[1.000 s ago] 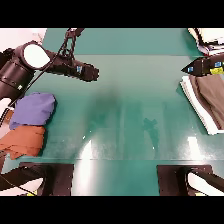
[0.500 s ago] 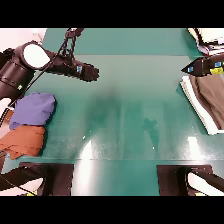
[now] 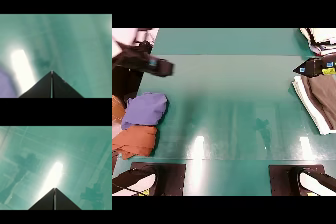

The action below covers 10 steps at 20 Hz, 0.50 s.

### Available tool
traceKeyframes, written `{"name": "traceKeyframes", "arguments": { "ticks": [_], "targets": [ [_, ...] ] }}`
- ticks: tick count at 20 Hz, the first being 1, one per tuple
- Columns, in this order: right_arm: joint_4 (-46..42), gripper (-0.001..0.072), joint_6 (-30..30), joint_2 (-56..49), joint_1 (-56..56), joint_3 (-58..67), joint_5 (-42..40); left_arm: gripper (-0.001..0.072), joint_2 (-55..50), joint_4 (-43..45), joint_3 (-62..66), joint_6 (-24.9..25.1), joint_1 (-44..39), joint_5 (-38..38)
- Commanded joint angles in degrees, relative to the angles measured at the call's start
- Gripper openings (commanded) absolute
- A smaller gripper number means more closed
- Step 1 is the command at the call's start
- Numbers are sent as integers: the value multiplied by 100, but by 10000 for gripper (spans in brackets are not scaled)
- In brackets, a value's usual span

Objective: Fold the shirts.

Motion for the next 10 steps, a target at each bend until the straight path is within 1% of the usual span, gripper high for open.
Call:
{"name": "traceKeyframes", "arguments": {
  "ticks": [1, 2, 3, 4, 7, 10],
  "targets": [
    [0, 14, 2, 2, 4, 2, 2, 27, 168, 732, -321, 13, 986, -949],
    [0, 14, 2, 2, 4, 2, 2, 142, 166, 772, -551, 11, 1215, -992],
    [0, 14, 2, 2, 4, 2, 2, 462, 168, 796, -848, 9, 1434, -911],
    [0, 14, 4, 2, 4, 2, 0, 599, 168, 822, -1154, 4, 1598, -743],
    [0, 14, 2, 2, 4, 2, -2, 597, 164, 914, -2151, 2, 1912, -44],
    [0, 14, 2, 2, 4, 2, -87, 597, 164, 944, -2968, -11, 1947, 595]
  ]
}}
